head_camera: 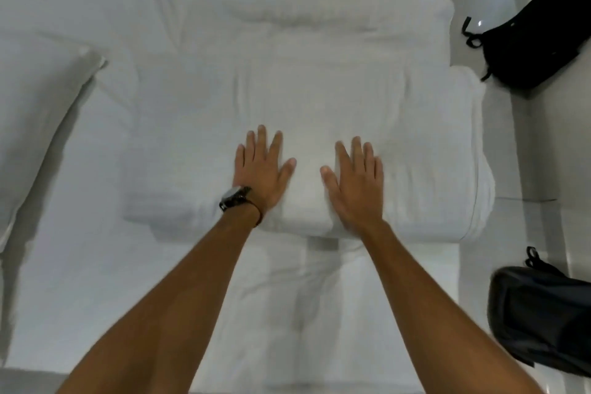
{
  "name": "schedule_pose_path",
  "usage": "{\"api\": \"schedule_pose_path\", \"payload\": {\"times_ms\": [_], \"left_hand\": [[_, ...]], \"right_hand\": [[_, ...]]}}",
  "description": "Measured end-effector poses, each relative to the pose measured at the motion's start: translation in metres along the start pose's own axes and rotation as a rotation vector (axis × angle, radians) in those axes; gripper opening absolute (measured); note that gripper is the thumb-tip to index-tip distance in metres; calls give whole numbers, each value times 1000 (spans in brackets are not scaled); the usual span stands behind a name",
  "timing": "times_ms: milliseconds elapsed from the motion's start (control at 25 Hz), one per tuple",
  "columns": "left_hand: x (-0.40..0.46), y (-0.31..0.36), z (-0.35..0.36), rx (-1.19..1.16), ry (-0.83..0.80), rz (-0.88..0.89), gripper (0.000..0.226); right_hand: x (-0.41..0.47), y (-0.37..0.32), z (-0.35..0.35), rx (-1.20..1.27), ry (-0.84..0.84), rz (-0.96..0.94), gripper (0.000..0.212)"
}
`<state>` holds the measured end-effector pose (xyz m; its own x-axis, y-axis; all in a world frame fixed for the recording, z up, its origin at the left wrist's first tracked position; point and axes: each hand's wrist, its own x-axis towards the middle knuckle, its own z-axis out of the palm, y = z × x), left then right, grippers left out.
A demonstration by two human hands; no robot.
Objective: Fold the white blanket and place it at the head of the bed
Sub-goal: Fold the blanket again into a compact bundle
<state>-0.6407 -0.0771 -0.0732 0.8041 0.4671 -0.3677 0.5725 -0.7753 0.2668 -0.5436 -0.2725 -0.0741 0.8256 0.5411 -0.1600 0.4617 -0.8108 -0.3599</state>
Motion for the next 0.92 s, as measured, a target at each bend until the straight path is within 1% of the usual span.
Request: {"api": "schedule_pose_path", "payload": {"times_ms": [40,120,240,280,320,360,400,440,480,520,560,600,640,680,760,800,840,920], "left_hand": [[-19,-1,10,21,28,7,72],[-58,-8,30,7,105,14,68],[-118,-14,56,-165,236,-58,60],[-135,-14,63,-231,283,-100,56],[-149,-10,69,-330,331,-156,52],[-158,-6,74,-487,389,-249,47],[-161,-2,75,-731,449,-399,44],[-158,1,72,-1038,494,-614,45],[-152,1,67,-1373,488,-834,48],[-143,-2,63,-1699,421,-963,50],[-133,-7,58,-1956,321,-981,54],[-122,-12,53,-2091,247,-929,58],[-111,-17,46,-2141,224,-860,62],[-102,-20,42,-2150,225,-817,64],[-90,-23,37,-2114,241,-821,61],[-87,-25,37,-2096,255,-848,60],[-87,-26,39,-2079,277,-880,62],[-91,-27,39,-2061,343,-911,76]], "right_hand": [[-24,2,12,-84,46,-23,67],[-71,2,27,-93,94,11,66],[-129,0,39,-48,101,71,68],[-146,-1,43,-3,115,86,68],[-159,-3,45,92,148,115,65],[-169,-6,46,249,196,184,60],[-173,-11,44,479,253,309,54],[-172,-14,41,752,322,506,50],[-165,-15,36,1015,398,745,50],[-153,-14,30,1268,437,962,52],[-138,-7,28,1523,420,1095,54],[-122,3,26,1730,362,1133,56],[-107,11,20,1830,325,1137,62],[-94,18,15,1869,311,1124,71],[-76,23,6,1860,261,1124,90],[-73,22,3,1837,272,1152,92],[-72,22,1,1804,304,1194,86],[-75,18,-2,1754,367,1258,76]]}}
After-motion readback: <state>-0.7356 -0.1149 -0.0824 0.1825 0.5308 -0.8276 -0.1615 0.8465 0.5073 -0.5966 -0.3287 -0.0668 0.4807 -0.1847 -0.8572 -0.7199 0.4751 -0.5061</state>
